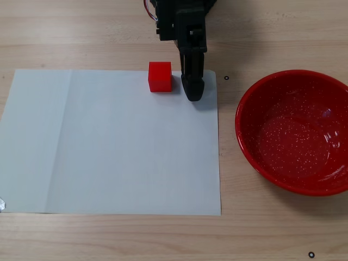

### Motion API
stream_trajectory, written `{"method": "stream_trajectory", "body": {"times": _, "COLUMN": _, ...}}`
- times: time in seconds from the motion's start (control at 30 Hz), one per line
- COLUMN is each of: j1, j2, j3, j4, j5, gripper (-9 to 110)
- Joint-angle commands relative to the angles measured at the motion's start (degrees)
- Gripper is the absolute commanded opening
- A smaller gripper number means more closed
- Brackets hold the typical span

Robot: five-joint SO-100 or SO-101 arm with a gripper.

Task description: Grasp the red cube and put it in the red bowl.

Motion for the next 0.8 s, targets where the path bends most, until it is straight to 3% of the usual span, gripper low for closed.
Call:
{"method": "stream_trajectory", "body": {"times": 0.0, "j1": 0.7, "j2": 0.35, "j3": 0.26, "j4": -0.09, "j5": 1.85, "gripper": 0}}
{"method": "stream_trajectory", "body": {"times": 0.4, "j1": 0.0, "j2": -2.37, "j3": -5.89, "j4": 1.67, "j5": 5.1, "gripper": 0}}
{"method": "stream_trajectory", "body": {"times": 0.77, "j1": -1.49, "j2": -9.93, "j3": -21.97, "j4": 15.91, "j5": 5.01, "gripper": 0}}
